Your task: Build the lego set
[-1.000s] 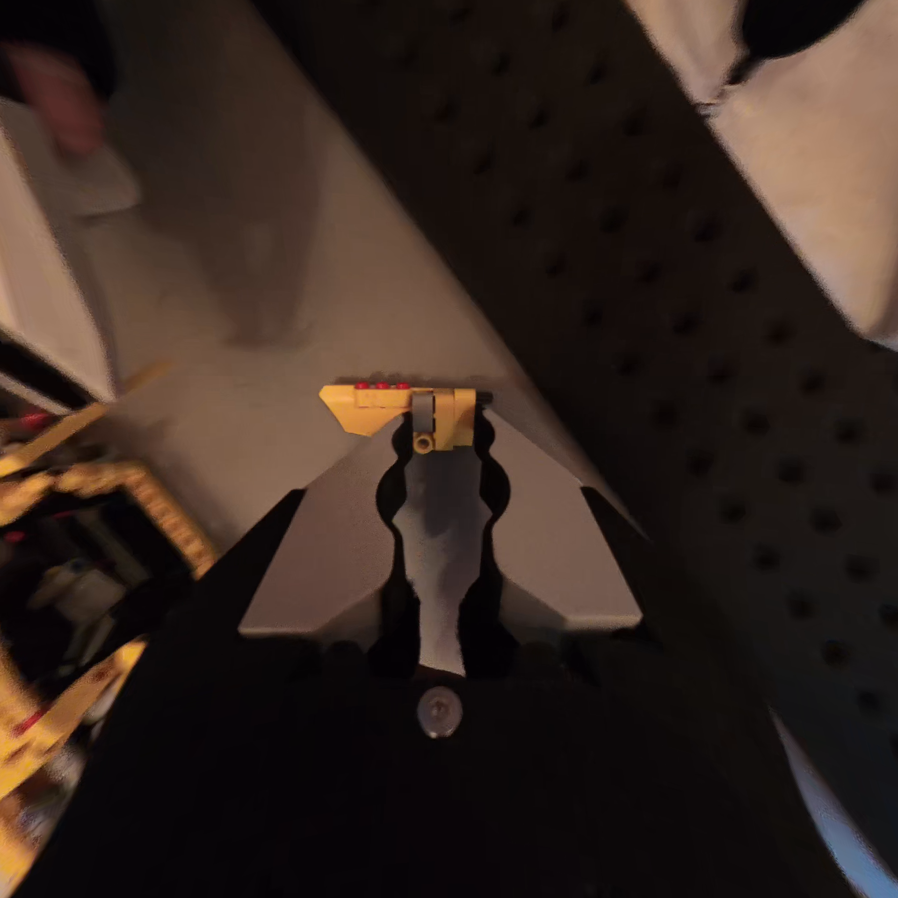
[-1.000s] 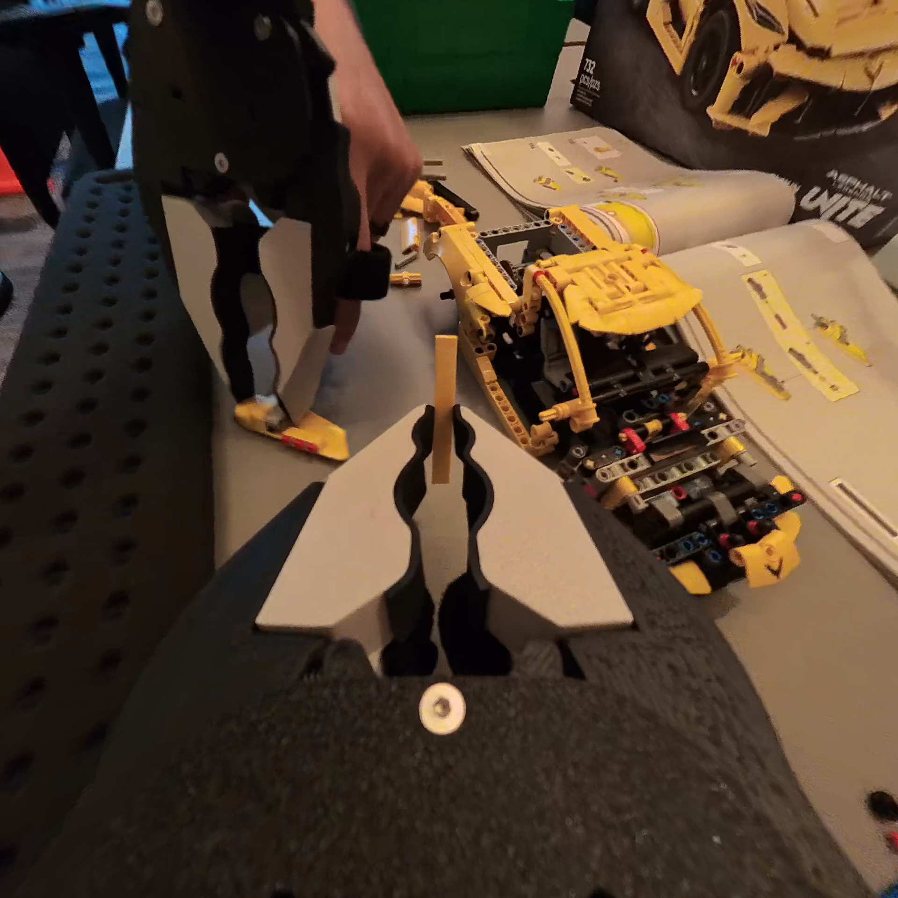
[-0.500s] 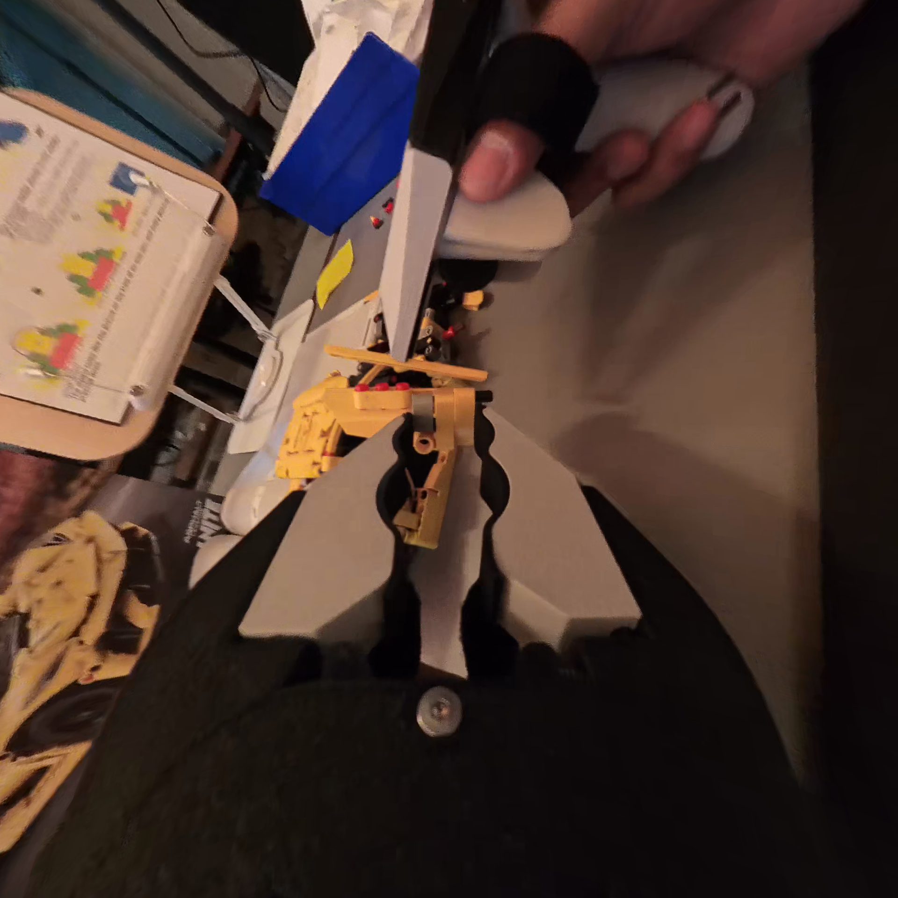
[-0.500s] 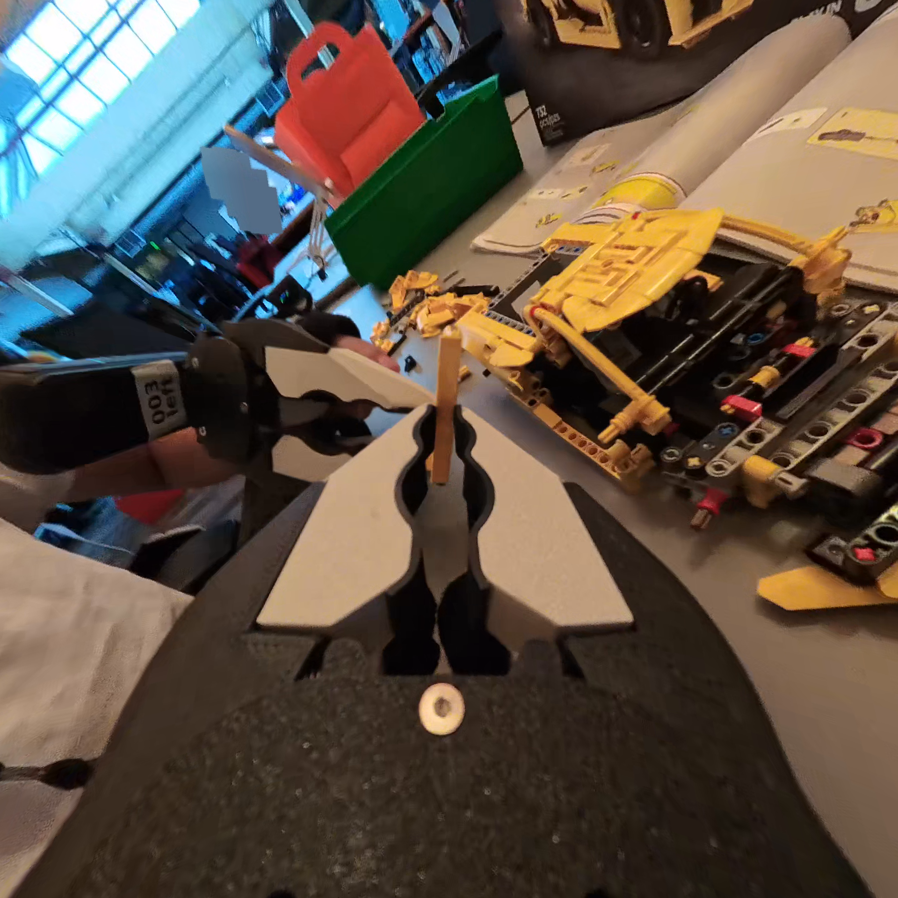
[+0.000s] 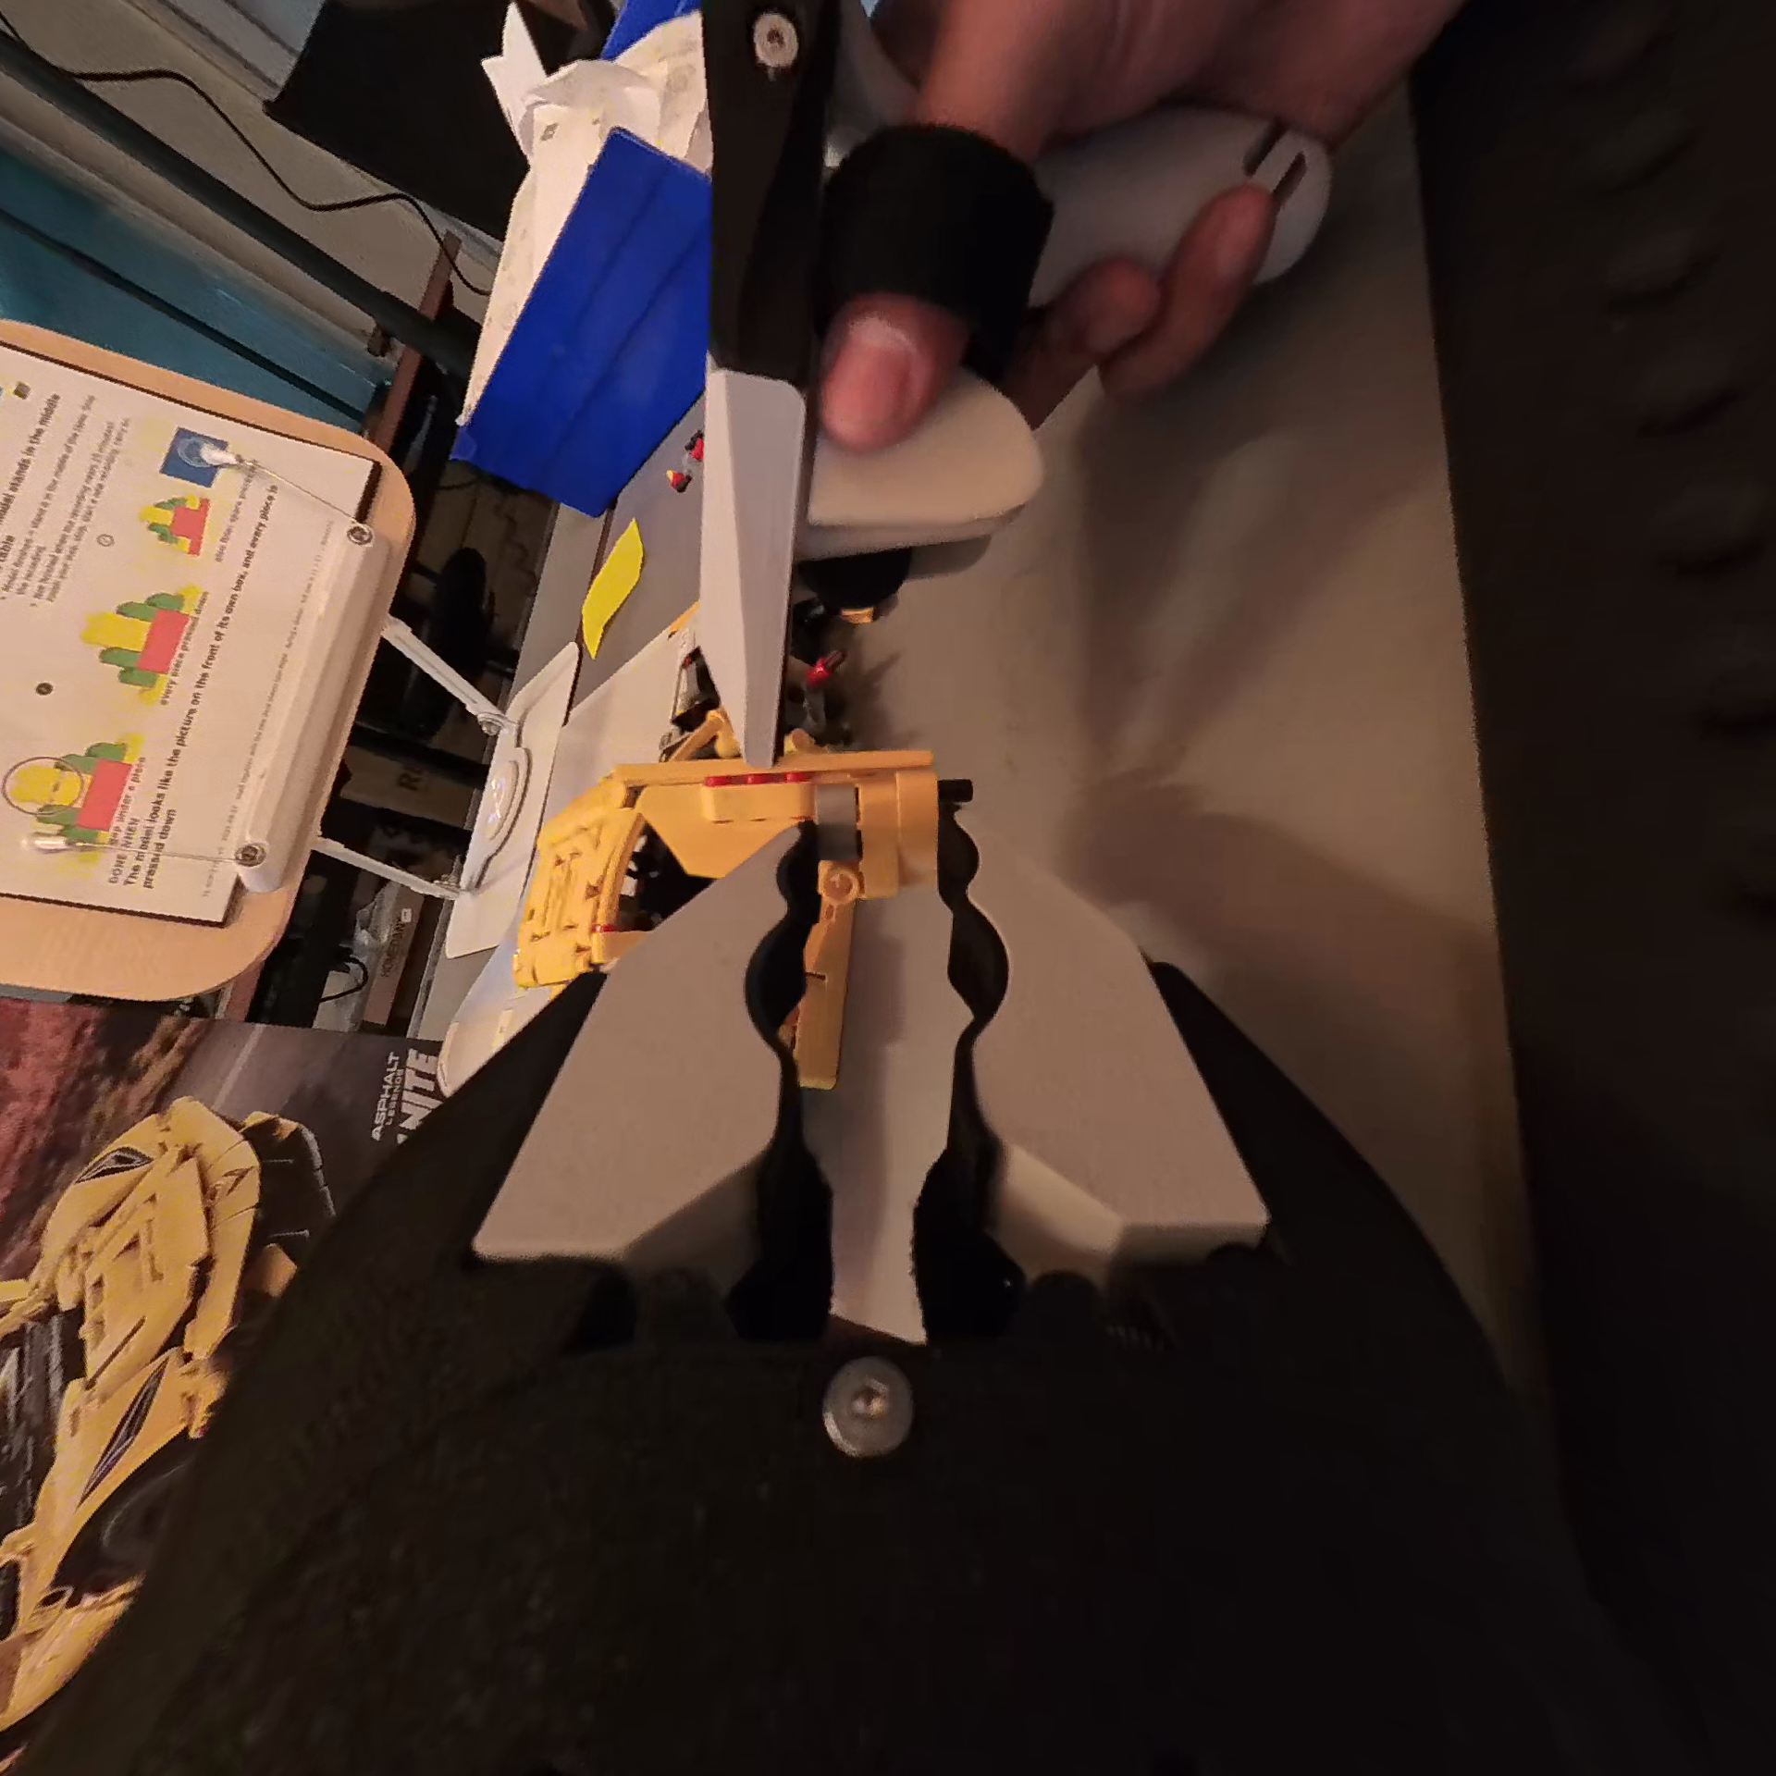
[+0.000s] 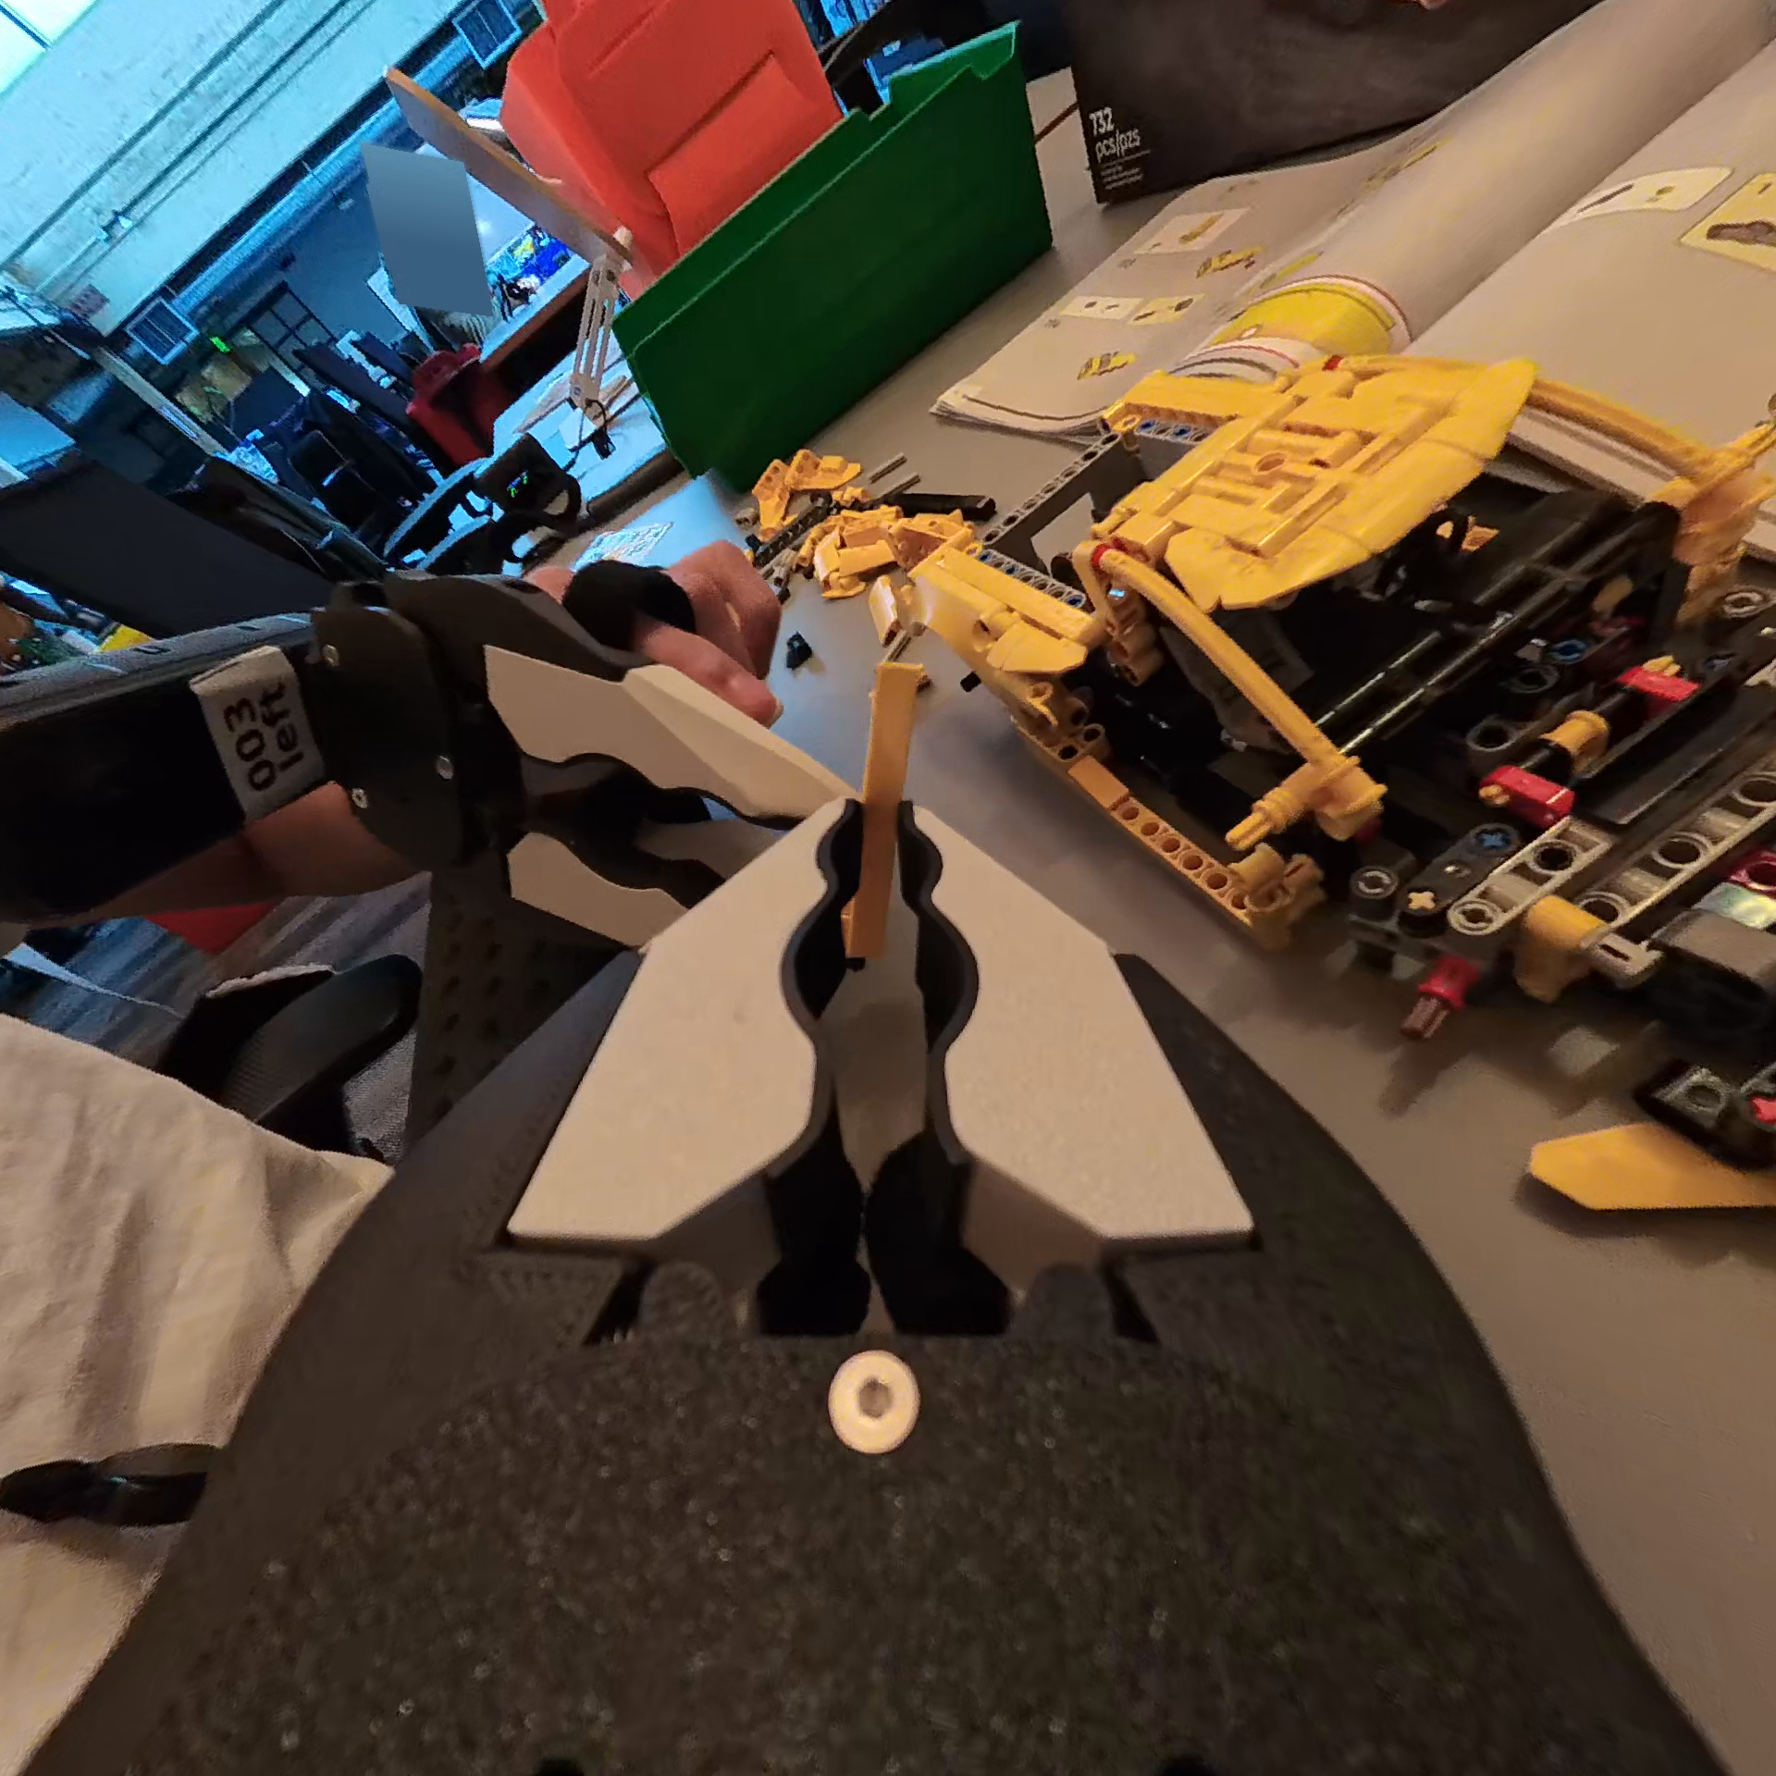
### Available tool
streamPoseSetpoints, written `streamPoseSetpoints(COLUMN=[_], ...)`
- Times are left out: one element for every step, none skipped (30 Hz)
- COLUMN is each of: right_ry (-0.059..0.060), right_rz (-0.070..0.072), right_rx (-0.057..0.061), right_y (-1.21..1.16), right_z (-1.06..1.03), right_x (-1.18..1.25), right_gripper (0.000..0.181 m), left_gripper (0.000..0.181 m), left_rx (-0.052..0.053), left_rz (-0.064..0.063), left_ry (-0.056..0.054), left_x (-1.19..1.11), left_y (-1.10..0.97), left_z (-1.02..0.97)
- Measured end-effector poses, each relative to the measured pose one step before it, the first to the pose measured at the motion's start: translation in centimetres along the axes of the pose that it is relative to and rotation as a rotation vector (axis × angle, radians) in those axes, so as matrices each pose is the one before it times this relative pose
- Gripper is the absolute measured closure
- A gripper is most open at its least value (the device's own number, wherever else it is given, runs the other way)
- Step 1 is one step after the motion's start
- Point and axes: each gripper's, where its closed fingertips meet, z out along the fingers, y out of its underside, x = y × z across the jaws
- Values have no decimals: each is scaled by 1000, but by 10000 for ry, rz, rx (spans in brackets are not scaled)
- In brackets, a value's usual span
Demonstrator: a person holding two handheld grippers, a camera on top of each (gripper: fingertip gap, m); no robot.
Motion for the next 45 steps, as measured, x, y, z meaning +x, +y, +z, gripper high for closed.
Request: streamPoseSetpoints(right_ry=[-67,5,37,21,12,-33,-56,-26,-22,10,5,-59,-18,66,-3,-62,-62,-46,17,77,89,-3,-70,-60,-86,-53,-15,-11,-45,-110,-164,-190,-162,-78,4,61,87,74,114,127,90,67,105,231,374], right_rz=[77,57,-3,-20,-34,48,86,61,36,56,20,0,-23,-63,-48,42,83,71,26,-1,-32,-32,18,27,43,30,-6,-89,-151,-62,56,110,102,-11,-68,-108,-99,-38,-2,5,-10,3,-38,-150,-290], right_rx=[-21,-104,-45,-38,-10,29,39,23,23,25,-8,-66,-95,-63,-4,46,26,-5,-55,-64,-92,-64,-27,42,23,-14,-20,-64,-69,-77,-135,-111,-88,-79,-100,-122,-117,-84,-14,18,68,195,197,168,95], right_y=[46,208,106,50,1,-30,-42,-30,-33,-26,35,107,160,111,-29,-77,-30,29,116,105,150,106,63,-43,-51,30,53,85,86,117,238,221,159,137,133,186,201,142,19,-78,-166,-350,-357,-290,-206], right_z=[4,32,19,19,-21,-7,-21,-38,-50,-36,-2,67,127,86,9,-26,-18,-8,29,50,57,31,27,-29,-37,6,30,34,10,-9,-16,-29,-36,15,40,55,84,50,51,43,-16,-78,-84,-71,-25], right_x=[-23,106,73,3,9,-19,-10,27,22,68,33,-91,-61,45,-41,-61,-18,7,61,127,120,-15,-100,-73,-91,-45,-22,-47,-107,-131,-86,-77,-92,-68,-18,20,70,78,157,193,130,67,17,76,115], right_gripper=[176,176,176,176,176,176,176,176,176,176,176,176,176,176,176,176,176,176,176,176,176,176,176,176,176,176,176,176,176,176,176,176,176,176,176,176,176,176,176,176,176,176,176,176,176], left_gripper=[157,157,158,158,157,157,157,157,157,157,157,158,158,158,158,157,158,158,158,158,158,158,158,158,158,158,158,158,158,158,158,158,158,158,159,158,158,158,158,158,158,158,158,158,158], left_rx=[-20,-71,-62,-30,6,45,57,43,17,4,-8,-60,-64,4,45,41,29,-13,-45,-35,-42,-20,18,39,35,9,-5,11,44,52,41,27,6,-15,-23,-39,-52,-56,-89,-95,-41,12,20,-5,-44], left_rz=[-3,37,44,-6,-65,-114,-119,-88,-55,-23,-32,-62,-74,-57,13,67,85,84,90,120,98,38,3,11,53,99,121,121,108,52,35,92,139,144,92,23,40,68,24,-45,-137,-248,-301,-257,-161], left_ry=[22,50,20,13,16,20,27,23,-6,-28,-33,-39,24,66,17,-4,3,5,3,-39,-49,-23,6,2,-10,-3,6,26,36,75,105,73,30,19,45,87,74,10,-33,-37,-62,-100,-81,-63,-56], left_x=[72,123,91,34,7,-18,-34,-25,-64,-67,-69,-111,-40,37,3,7,48,52,65,24,-4,2,-8,-25,-15,30,55,85,96,150,223,209,158,135,150,194,183,123,1,-90,-209,-327,-311,-258,-188], left_y=[6,120,82,18,-6,-15,-43,-54,-16,7,33,131,148,57,-5,-56,-56,3,21,-10,35,36,-4,-57,-80,-18,32,4,-46,-79,-70,-75,-65,-32,8,27,55,67,86,105,70,-11,-65,-54,-7], left_z=[-2,77,67,16,-11,-35,-39,-19,14,9,15,9,29,-4,-35,-45,-29,10,15,2,17,15,-16,-56,-68,-48,-27,-60,-86,-77,-37,-22,-40,-31,-21,13,49,68,114,123,80,25,16,36,80])
